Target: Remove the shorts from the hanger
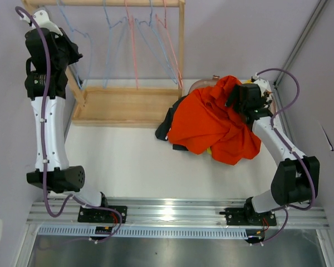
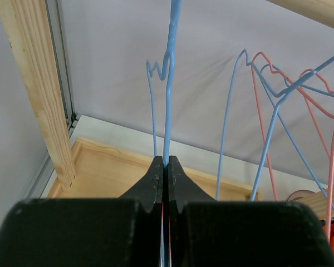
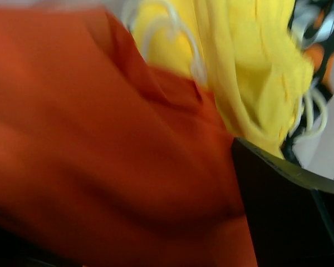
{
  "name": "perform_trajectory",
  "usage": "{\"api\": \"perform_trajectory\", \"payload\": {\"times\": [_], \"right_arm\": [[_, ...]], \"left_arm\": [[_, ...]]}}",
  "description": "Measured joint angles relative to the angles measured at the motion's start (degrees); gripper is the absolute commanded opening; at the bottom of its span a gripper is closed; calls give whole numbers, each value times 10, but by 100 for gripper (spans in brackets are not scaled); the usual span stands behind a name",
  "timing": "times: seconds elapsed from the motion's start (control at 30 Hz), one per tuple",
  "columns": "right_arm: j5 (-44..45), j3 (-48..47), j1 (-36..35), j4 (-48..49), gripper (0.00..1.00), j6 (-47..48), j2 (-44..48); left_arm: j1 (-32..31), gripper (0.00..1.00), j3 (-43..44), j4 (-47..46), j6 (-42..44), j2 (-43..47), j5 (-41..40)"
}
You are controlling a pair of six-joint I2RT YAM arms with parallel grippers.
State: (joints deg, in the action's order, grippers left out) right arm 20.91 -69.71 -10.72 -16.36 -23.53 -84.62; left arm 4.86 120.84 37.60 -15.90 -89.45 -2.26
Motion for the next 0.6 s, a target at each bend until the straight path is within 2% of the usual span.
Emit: {"api": "perform_trajectory", "payload": {"times": [0.17,0.37,0.6], "right_arm": [[-32,82,-4,28,99,-26,24],[-43,168,-29,64,100,-52,83],[-49,199,-42,87,99,-63,91]], "left_arm": [[-6,0,39,-2,5,-33,10],[-47,0,57,-21,25,-46,30],[-88,0,81,-28,40,-59,32]]}}
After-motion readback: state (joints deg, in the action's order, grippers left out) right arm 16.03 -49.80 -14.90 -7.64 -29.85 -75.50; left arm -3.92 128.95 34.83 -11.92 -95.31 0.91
